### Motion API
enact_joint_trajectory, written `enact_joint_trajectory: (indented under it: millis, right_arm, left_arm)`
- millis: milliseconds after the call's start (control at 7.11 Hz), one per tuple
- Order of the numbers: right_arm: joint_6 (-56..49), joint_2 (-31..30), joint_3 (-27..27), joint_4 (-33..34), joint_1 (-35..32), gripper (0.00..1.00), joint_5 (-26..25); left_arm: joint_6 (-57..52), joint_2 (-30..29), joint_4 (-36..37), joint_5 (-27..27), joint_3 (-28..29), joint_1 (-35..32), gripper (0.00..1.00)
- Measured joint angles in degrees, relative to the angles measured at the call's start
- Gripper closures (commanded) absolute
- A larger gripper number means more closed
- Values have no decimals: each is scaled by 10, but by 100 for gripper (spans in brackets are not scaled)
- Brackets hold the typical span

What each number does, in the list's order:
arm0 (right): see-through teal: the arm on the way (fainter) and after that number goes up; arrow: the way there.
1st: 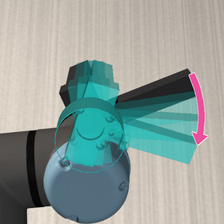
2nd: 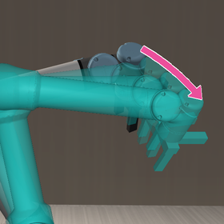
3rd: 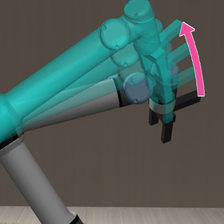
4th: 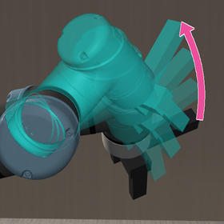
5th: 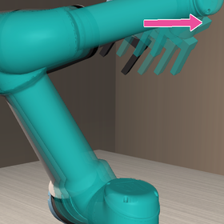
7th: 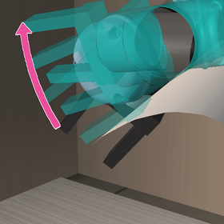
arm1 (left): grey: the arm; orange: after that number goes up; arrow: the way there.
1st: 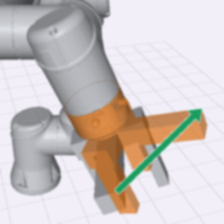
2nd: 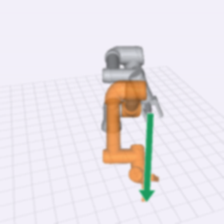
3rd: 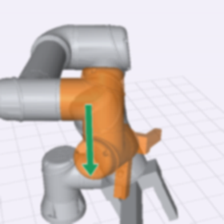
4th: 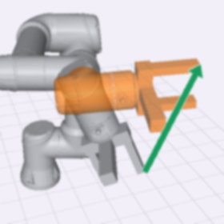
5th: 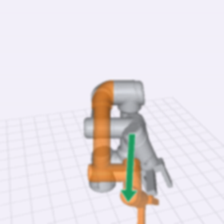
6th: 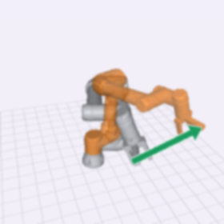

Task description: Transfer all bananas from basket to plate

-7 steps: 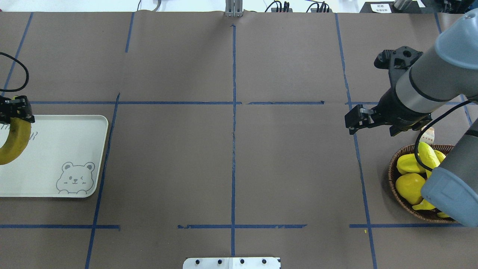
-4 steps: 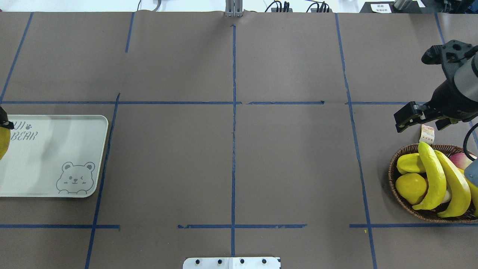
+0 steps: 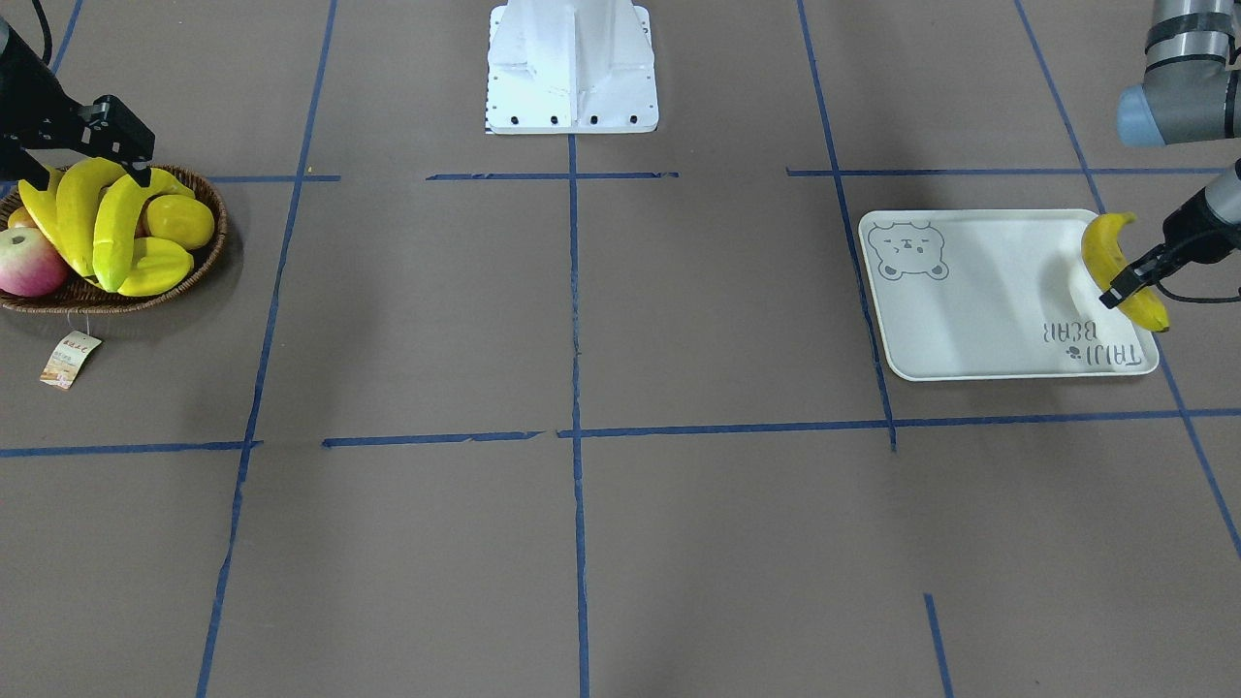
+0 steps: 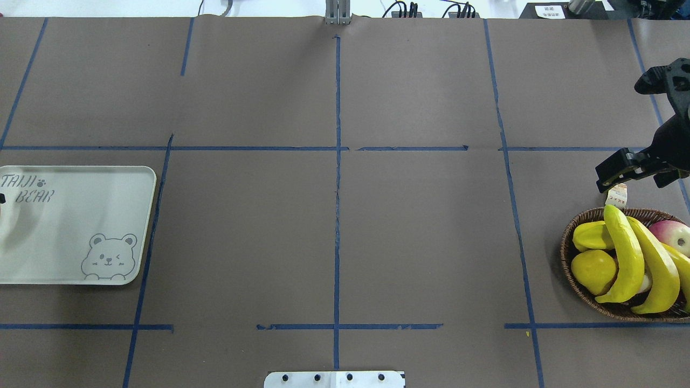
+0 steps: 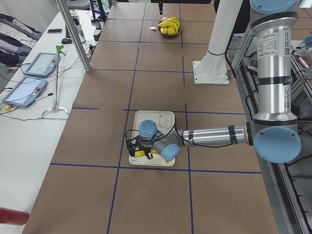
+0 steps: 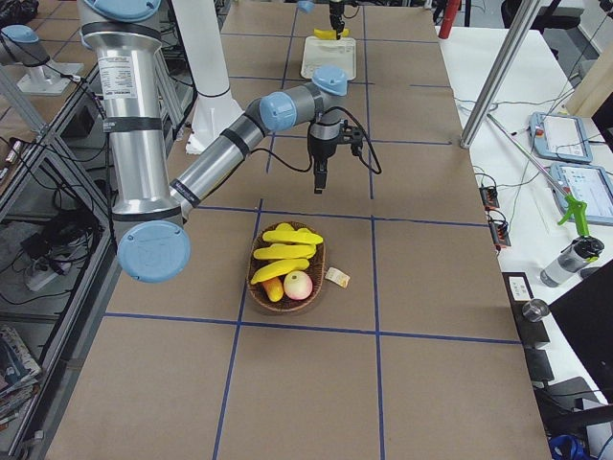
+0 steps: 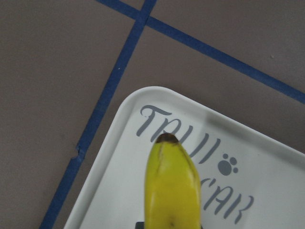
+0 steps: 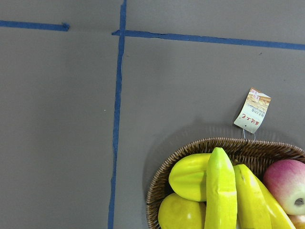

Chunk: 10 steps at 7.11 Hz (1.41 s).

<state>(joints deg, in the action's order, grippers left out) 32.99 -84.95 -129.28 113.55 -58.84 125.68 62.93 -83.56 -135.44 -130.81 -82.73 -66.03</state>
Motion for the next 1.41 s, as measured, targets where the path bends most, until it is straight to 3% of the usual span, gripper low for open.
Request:
enact_joint_trajectory:
  millis: [562, 844, 984, 1406]
  right_arm:
    - [0, 0, 2, 0, 0, 0, -1]
    - [4, 0, 1, 0, 0, 0, -1]
    - [5, 0, 0, 0, 0, 0, -1]
    - [7, 0, 0, 0, 0, 0, -1]
  left_arm:
    - [2, -40, -5, 2, 44, 2, 88]
    - [17, -44, -7, 3, 50, 1, 52]
    - [20, -44, -8, 3, 51, 1, 1]
    - [18, -38, -28, 1, 49, -1, 0]
